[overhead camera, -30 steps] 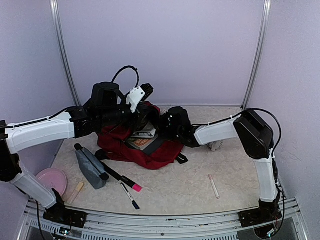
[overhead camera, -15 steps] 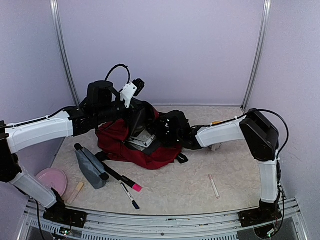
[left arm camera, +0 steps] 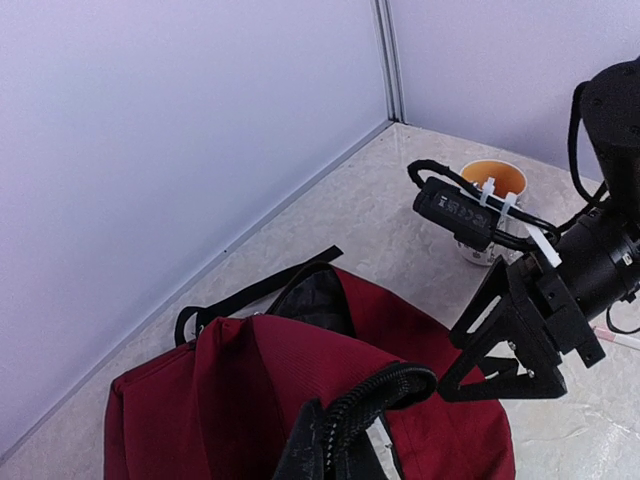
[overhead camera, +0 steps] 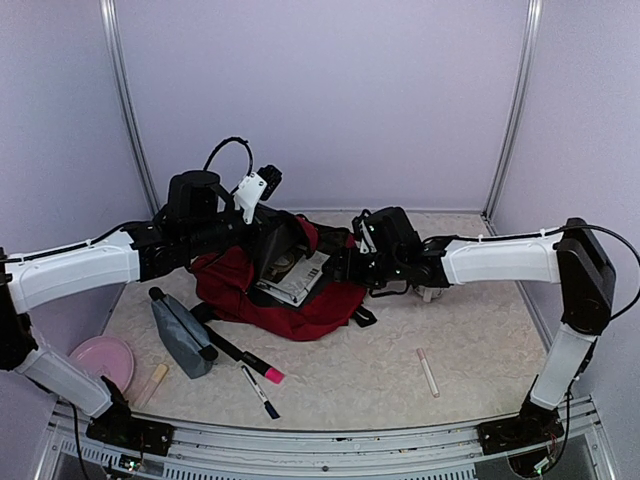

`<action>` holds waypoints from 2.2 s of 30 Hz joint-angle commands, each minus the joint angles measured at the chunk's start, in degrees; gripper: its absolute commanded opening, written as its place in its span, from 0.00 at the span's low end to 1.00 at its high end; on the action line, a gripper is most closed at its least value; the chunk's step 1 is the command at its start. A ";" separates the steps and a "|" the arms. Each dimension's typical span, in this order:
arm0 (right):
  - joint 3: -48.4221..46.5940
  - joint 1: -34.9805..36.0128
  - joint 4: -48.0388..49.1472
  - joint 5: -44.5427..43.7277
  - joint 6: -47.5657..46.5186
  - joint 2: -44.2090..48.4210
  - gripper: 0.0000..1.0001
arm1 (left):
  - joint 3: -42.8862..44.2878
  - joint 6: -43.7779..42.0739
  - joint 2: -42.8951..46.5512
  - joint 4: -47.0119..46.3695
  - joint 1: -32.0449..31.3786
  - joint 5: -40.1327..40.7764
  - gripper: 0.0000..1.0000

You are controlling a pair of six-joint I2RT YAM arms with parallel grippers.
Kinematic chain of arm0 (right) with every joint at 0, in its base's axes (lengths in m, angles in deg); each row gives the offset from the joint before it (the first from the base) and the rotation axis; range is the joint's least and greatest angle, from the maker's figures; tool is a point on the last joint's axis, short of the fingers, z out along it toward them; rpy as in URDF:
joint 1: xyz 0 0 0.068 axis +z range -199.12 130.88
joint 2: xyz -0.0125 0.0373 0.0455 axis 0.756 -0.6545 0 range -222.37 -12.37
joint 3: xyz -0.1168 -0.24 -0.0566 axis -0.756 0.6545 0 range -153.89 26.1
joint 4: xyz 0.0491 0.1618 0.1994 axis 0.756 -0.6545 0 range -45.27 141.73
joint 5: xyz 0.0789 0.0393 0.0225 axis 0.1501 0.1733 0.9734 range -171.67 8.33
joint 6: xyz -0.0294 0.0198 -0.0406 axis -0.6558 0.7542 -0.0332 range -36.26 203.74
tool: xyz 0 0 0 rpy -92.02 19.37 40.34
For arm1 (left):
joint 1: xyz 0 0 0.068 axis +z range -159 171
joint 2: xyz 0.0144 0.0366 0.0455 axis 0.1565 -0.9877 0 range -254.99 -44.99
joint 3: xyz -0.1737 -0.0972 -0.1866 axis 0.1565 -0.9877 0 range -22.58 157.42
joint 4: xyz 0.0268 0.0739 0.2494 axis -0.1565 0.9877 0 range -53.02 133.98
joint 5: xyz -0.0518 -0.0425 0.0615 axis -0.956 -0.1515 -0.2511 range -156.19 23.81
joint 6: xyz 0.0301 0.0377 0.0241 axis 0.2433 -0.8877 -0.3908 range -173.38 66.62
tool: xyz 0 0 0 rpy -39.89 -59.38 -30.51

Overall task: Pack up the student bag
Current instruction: Place the book in the largest pocket of the bag, then pick up the pencil case from the center of the board.

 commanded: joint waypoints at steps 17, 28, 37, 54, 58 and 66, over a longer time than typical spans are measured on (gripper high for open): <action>-3.48 -4.97 -11.51 4.20 -11.77 -10.84 0.82 | -5.84 4.51 2.96 -0.55 0.05 -0.96 0.00; -0.23 8.83 -0.15 6.90 -30.82 2.37 0.77 | -5.75 6.69 2.14 -0.52 1.30 0.31 0.00; -18.80 24.42 8.68 3.56 -36.61 -16.51 0.84 | -6.63 9.52 3.24 -0.73 4.28 -2.21 0.00; -55.14 27.68 -12.52 -5.29 -32.11 -43.90 0.93 | -8.56 9.01 5.23 -2.71 5.26 -4.58 0.00; -58.06 27.82 -15.77 -6.16 -32.73 -46.84 0.92 | -8.55 8.89 5.15 -2.64 5.22 -4.99 0.00; -55.31 27.82 -12.77 -5.24 -33.82 -44.42 0.33 | -8.47 8.45 5.23 -2.42 5.26 -4.61 0.00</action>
